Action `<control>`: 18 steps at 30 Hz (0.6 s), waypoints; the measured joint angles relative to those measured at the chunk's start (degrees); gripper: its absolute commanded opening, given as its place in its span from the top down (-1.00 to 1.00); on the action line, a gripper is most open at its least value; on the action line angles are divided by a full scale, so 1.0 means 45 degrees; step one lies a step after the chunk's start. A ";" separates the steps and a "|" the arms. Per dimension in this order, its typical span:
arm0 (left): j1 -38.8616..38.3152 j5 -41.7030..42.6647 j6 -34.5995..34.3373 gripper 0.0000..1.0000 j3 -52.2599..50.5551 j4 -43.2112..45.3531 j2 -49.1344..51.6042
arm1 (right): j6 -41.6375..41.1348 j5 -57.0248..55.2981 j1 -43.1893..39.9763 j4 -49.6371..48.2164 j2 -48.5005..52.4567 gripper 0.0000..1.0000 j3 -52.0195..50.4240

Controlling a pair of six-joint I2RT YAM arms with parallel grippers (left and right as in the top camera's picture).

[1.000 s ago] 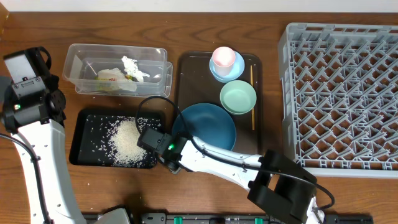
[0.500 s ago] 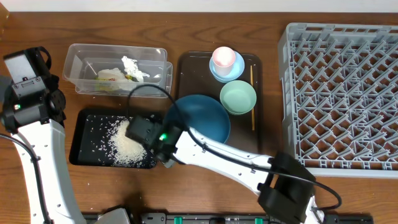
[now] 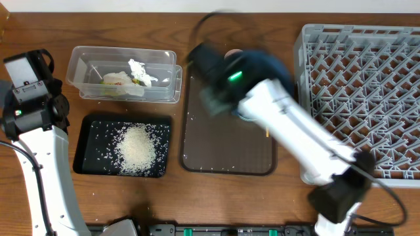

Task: Sort waste into correct bins and load items into the dishwasher rack
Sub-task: 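Lift the blue plate and carry it right into the dish rack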

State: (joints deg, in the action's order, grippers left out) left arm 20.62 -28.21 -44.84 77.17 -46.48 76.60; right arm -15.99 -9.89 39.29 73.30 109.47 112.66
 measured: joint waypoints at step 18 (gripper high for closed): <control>0.0000 0.0000 0.0000 -0.89 0.0000 -0.0005 0.0000 | 0.0408 0.7883 -1.0117 -0.1613 -0.0695 0.98 0.0175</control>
State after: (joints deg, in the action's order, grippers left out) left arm 20.62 -28.21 -44.84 77.17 -46.50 76.60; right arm -14.15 25.58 -6.24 66.04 106.34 113.45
